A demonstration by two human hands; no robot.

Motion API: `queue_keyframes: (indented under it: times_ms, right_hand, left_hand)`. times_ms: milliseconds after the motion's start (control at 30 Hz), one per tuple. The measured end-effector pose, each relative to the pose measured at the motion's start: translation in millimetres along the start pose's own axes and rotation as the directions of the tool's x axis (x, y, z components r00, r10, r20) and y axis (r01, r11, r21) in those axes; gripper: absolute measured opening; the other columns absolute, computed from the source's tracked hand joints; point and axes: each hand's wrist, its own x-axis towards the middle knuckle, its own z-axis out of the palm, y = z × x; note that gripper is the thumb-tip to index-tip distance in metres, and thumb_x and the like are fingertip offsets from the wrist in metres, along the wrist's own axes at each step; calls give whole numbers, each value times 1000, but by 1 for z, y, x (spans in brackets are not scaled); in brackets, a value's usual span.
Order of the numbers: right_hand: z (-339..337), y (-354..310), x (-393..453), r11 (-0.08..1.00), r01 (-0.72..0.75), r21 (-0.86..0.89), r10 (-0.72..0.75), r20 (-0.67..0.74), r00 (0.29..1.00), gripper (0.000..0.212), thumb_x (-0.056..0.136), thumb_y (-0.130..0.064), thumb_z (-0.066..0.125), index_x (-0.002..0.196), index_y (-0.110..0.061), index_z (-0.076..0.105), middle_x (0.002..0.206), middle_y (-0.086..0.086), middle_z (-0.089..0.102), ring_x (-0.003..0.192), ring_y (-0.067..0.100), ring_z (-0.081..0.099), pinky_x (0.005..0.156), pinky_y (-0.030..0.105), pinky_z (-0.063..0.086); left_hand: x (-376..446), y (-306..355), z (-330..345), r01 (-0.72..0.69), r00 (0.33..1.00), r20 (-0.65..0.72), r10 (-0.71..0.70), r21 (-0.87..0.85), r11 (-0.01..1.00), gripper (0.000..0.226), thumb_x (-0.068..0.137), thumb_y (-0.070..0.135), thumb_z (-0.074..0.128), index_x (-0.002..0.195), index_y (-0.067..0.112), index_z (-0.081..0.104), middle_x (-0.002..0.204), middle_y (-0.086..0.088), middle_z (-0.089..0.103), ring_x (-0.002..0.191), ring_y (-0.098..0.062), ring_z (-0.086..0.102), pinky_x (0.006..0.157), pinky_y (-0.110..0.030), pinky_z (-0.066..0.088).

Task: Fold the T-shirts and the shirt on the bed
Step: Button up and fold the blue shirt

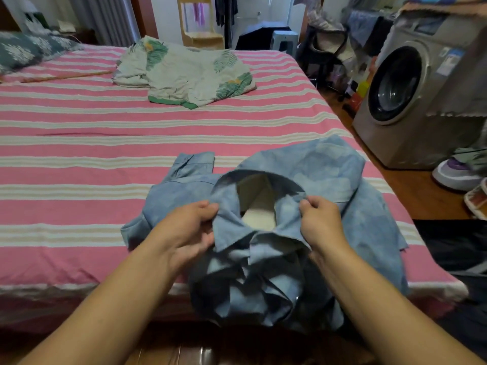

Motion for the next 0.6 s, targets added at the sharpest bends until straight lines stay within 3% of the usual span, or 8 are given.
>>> queue_keyframes:
  times_ms: [67,133,233,300,367,467,533,600]
  right_hand:
    - [0,0,0,999,3,46,-2,-29,1000,25,102,-14,49,79,-10,60,73,3,59,76,20,54,70,36,44]
    - [-3,0,-5,986,108,-128,-105,30,994,25,104,-23,50,82,-13,56,76,5,59,79,25,56,69,34,37]
    - [-9,-4,-21,823,324,-467,-253,209,945,22,101,-38,53,96,-17,53,93,10,63,93,34,57,72,38,38]
    - [-12,-8,-21,780,397,-483,-341,204,918,32,98,-38,57,122,-17,56,115,8,62,108,28,57,86,40,43]
    - [-12,-17,-10,851,385,-356,-342,181,922,41,99,-32,59,136,-15,54,129,6,62,119,24,57,98,38,43]
    - [-5,-25,6,882,357,-309,-294,233,927,19,102,-25,52,108,-14,66,105,3,70,102,24,62,81,34,42]
    - [-1,-23,15,894,309,-324,-240,238,941,22,103,-23,51,84,-18,61,83,-2,64,86,22,58,71,34,36]
    - [3,-22,21,927,232,-294,-159,250,955,32,103,-25,51,72,-14,53,70,-3,54,74,20,51,68,34,35]
  left_hand:
    - [-7,4,-1,88,991,110,-71,-160,983,29,102,-5,36,116,-5,61,111,-24,66,110,-31,65,94,-48,58]
    - [-16,0,2,98,988,131,-86,-90,991,33,95,-8,36,116,-5,62,112,-25,68,106,-32,67,96,-50,56]
    - [-15,-15,3,-108,990,-48,136,378,920,30,91,-6,46,105,12,67,99,-16,75,88,-26,71,87,-46,58]
    - [-17,-17,2,-238,951,-5,309,624,744,39,90,5,51,112,32,68,101,2,77,94,-19,72,91,-43,56]
    - [-20,-18,4,-314,932,98,348,695,647,41,88,11,51,113,38,69,96,15,76,90,-8,70,88,-32,55]
    - [-19,-21,7,-336,912,133,387,784,523,38,93,4,48,93,32,75,74,22,71,69,10,60,67,-17,44]
    - [-12,-18,3,-289,895,97,435,869,401,33,92,7,52,86,30,74,69,20,66,68,3,60,62,-20,41]
    - [-6,-13,-3,-283,854,134,503,931,231,22,87,14,59,97,31,70,88,15,67,89,-13,65,71,-27,47]
